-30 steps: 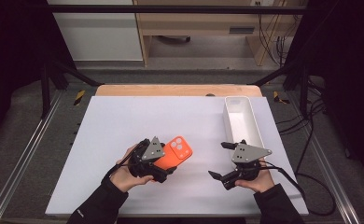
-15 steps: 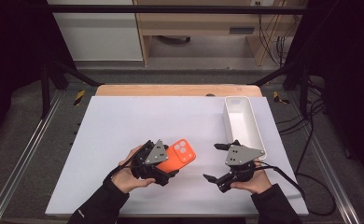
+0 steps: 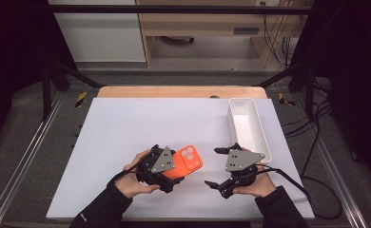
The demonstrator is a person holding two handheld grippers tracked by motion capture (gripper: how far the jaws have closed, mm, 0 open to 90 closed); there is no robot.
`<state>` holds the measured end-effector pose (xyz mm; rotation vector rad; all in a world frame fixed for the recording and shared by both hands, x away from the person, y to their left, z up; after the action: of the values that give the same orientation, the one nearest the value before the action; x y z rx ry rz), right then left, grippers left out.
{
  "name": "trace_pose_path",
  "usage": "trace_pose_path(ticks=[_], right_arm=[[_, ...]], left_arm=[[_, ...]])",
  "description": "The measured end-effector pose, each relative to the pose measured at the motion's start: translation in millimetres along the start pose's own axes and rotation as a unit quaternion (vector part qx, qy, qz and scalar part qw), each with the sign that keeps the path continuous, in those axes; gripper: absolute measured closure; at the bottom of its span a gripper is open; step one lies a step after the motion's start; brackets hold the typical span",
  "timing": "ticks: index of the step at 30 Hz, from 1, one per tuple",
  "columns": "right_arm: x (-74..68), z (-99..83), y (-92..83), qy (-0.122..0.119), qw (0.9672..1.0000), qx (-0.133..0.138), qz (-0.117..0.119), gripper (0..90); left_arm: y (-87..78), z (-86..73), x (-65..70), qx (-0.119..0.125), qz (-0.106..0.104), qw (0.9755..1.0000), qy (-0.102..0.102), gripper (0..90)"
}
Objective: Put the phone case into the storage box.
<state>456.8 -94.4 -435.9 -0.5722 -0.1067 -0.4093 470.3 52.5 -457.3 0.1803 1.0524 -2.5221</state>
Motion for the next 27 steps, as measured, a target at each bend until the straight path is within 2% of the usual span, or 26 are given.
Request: trace_pose_path(ticks=[11, 17, 27], right_arm=[[-6.1, 2.0, 2.6, -0.026, 0.9991, -0.026, 0.019, 2.6], [-8.0, 4.6, 6.7, -0.043, 0.9983, -0.034, 0.019, 3.6], [-5.2, 6.0, 8.5, -0.051, 0.9978, -0.039, 0.019, 3.9]], left_arm=[[-3.4, 3.9, 2.6, 0.008, -0.008, 0.9996, 0.024, 13.7], [-5.2, 5.4, 5.8, 0.012, -0.017, 0.9991, 0.036, 13.7], [-7.6, 8.6, 10.7, 0.016, -0.027, 0.9983, 0.048, 13.7]])
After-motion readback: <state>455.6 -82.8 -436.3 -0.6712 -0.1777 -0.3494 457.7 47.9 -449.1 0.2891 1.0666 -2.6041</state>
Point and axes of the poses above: each handheld gripper's, and its own axes: y roughly forward along the jaws, z roughly out of its top, x roughly to its right, the point moved 9 cm from there along y, roughly forward along the jaws, and after that the axes turned 1 degree about -x, right-handed, at the moved point
